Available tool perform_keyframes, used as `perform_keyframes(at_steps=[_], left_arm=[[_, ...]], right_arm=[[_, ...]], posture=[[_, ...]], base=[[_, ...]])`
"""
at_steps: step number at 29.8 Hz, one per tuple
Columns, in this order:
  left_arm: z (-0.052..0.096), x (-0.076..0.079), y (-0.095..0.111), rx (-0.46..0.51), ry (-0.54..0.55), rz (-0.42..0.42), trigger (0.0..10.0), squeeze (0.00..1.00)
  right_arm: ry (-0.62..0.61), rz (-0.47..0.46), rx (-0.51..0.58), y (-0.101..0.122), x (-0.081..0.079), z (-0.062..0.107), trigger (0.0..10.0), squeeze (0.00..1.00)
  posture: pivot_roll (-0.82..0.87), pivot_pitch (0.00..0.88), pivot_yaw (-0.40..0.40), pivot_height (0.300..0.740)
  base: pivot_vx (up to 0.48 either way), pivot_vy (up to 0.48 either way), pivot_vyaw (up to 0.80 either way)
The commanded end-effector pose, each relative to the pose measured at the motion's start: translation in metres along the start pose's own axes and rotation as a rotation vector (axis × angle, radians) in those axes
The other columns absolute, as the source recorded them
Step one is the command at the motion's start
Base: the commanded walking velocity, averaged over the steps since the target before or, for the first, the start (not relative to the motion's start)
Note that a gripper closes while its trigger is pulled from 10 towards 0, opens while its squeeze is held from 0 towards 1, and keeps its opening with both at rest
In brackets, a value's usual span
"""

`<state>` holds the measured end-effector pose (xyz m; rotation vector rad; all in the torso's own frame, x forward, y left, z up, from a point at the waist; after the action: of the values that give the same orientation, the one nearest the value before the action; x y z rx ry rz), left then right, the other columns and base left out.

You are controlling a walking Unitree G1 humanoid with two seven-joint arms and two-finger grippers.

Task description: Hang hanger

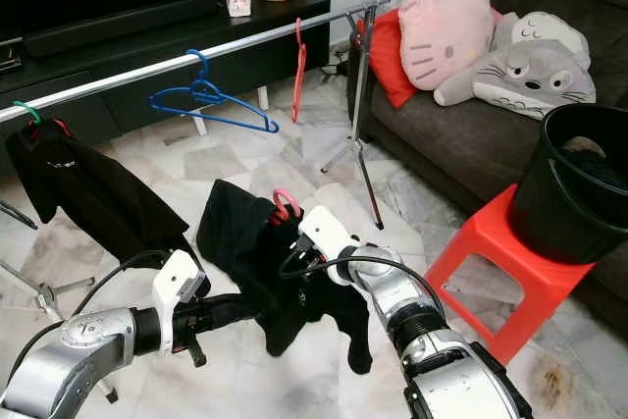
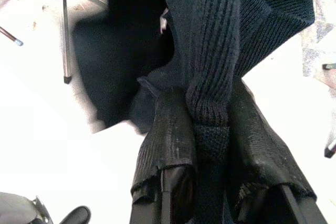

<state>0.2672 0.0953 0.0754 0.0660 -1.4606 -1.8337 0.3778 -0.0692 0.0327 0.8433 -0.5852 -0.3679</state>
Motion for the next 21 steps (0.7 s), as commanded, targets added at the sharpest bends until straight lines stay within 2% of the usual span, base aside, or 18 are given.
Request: perform_keyframes(at_steps=[1, 11, 15, 17, 19, 21], left_arm=[[0.002, 0.003, 0.002, -0.008, -0.007, -0.02, 10.0, 1.0], [0.004, 0.005, 0.004, -0.006, -0.013, -0.018, 10.0, 1.0], [0.012, -0.004, 0.009, 0.026, 0.035, -0.021, 10.0, 1.0], [0.021, -0.009, 0.014, 0.038, 0.06, -0.031, 10.0, 1.0], [0.023, -0.01, 0.015, 0.04, 0.065, -0.034, 10.0, 1.0], [0.03, -0.013, 0.018, 0.039, 0.08, -0.046, 10.0, 1.0]], right_arm=[[-0.028, 0.005, 0.07, 0.02, 0.01, 0.0, 10.0, 0.0], [-0.025, 0.01, 0.088, 0.024, 0.01, -0.001, 10.0, 0.0], [0.023, 0.068, 0.167, 0.032, 0.009, 0.006, 10.0, 0.0], [0.115, 0.129, 0.209, 0.03, 0.004, 0.016, 10.0, 0.0], [0.137, 0.145, 0.209, 0.028, 0.002, 0.019, 10.0, 0.0], [0.198, 0.186, 0.177, 0.014, 0.001, 0.028, 10.0, 0.0]], posture=[[-0.04, 0.0, 0.068, 0.74], [-0.04, 0.0, 0.068, 0.74], [-0.04, 0.0, 0.066, 0.74], [-0.04, 0.002, 0.062, 0.74], [-0.04, 0.003, 0.061, 0.74], [-0.04, 0.004, 0.061, 0.74]], base=[[0.0, 0.0, 0.0], [0.0, 0.0, 0.0], [0.0, 0.0, 0.0], [0.0, 0.0, 0.0], [0.0, 0.0, 0.0], [0.0, 0.0, 0.0]])
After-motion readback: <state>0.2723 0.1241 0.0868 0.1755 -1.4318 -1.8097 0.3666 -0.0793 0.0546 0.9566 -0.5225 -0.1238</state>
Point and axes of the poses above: a point about 5 cm out from each wrist's last joint towards the gripper, its own z axis pointing back from the gripper into the wrist, its own y axis along the axis of the wrist's last joint, x = y × z, the point moved 6 cm from there along -z, pointing out of the wrist towards the gripper, and after that the axes turned 14 degrees about z, right-handed, at the moved point
